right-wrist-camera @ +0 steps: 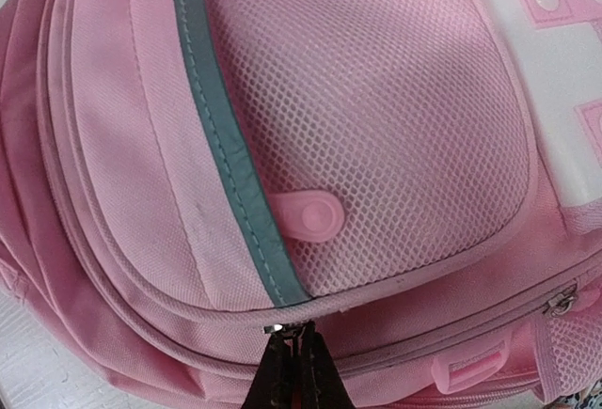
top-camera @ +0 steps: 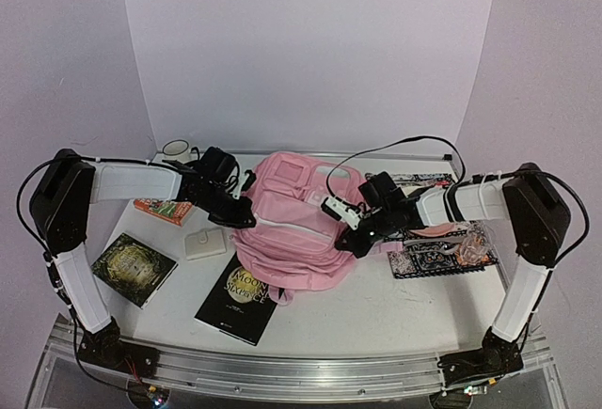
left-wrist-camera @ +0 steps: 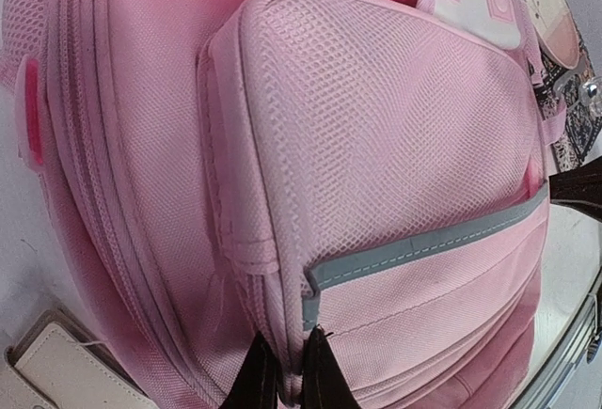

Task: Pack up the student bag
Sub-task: Zip the upper front pocket of the student bag, then pick up the second largest pocket of the bag from the student bag.

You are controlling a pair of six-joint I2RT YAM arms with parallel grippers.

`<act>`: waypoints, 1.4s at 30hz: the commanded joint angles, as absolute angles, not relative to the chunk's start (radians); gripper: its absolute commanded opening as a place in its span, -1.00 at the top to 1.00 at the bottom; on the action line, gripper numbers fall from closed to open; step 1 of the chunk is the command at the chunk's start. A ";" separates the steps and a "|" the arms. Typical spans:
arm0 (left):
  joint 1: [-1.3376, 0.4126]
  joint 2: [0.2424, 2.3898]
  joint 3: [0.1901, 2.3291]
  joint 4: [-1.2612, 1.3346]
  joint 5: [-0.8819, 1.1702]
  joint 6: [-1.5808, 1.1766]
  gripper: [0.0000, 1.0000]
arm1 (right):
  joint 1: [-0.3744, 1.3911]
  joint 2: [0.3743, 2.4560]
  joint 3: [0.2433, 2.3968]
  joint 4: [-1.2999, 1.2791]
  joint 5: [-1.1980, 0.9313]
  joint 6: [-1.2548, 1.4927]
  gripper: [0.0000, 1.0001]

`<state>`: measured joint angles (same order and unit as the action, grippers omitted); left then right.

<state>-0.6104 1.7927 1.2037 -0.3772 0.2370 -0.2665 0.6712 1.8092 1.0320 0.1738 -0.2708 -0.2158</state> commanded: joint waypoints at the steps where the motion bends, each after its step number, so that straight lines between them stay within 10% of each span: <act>1: -0.601 1.784 1.204 -0.388 0.244 -0.189 1.00 | 0.659 1.817 1.082 0.100 -0.100 -0.189 1.00; 13: -0.598 1.745 1.128 -0.416 0.235 -0.142 1.00 | 0.626 1.847 1.194 0.098 -0.103 -0.077 0.97; 19: -0.594 1.731 1.156 -0.407 0.200 -0.194 1.00 | 0.602 1.767 1.176 0.104 -0.143 -0.064 0.44; 42: -0.578 1.759 1.186 -0.386 0.230 -0.201 1.00 | 0.456 1.990 1.393 0.003 -0.270 -0.463 -0.29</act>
<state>-0.5936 1.7718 1.1519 -0.3445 0.2404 -0.2356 0.4616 1.9392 1.2984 0.0866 -0.2513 -0.3027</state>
